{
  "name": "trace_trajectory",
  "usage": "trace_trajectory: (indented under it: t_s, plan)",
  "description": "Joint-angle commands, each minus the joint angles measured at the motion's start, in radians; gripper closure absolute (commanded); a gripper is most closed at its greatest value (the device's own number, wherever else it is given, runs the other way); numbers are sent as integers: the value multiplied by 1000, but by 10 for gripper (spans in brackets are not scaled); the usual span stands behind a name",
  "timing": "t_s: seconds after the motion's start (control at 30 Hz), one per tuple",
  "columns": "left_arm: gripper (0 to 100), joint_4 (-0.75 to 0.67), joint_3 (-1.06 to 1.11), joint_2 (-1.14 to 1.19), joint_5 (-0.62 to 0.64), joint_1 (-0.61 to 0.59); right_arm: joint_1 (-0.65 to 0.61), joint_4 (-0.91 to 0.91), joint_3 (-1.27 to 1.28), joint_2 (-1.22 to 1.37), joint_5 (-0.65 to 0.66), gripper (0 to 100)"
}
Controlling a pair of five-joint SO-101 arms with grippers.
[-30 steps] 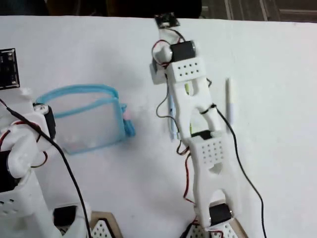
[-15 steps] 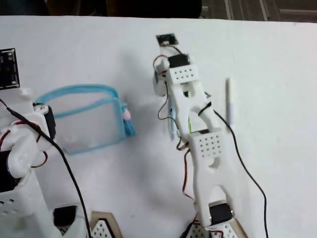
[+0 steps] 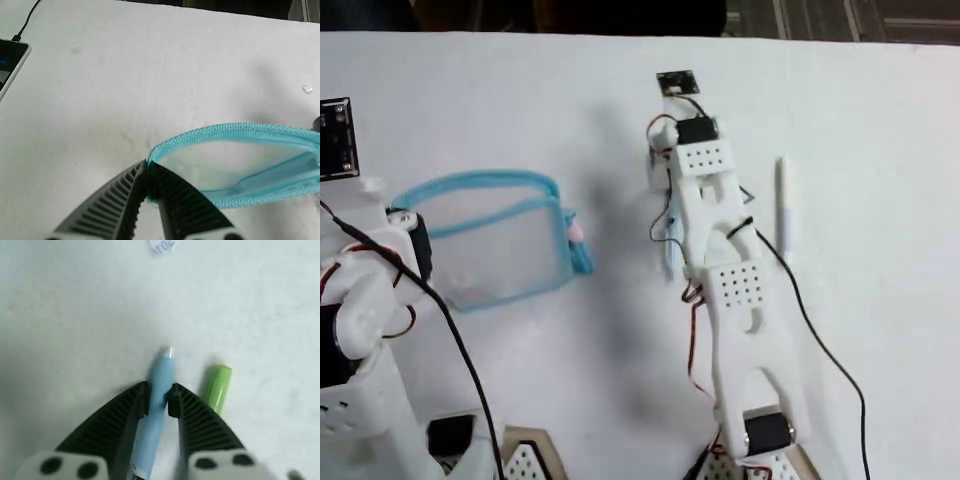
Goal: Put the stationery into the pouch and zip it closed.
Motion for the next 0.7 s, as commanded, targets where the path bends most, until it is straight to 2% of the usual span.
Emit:
trace_trajectory:
  t_s: [0.0,0.17,0.3,0.4,0.5,0.67]
  plan:
    - [977,29,48,82,-6,18,-19,71,-117,-15,8,982]
    - [977,31,48,82,-6,18,-30,213,-296,-47,5,981]
    - [977,35,44,77,-6,18,-38,214,-345,-131,2,981]
    - [977,35,48,76,-6,18,-62,214,-285,-259,-2,981]
    - [977,35,48,76,-6,16,-91,214,-172,-446,-68,981]
    - [977,43,48,74,-6,15,-148,214,175,-825,-91,981]
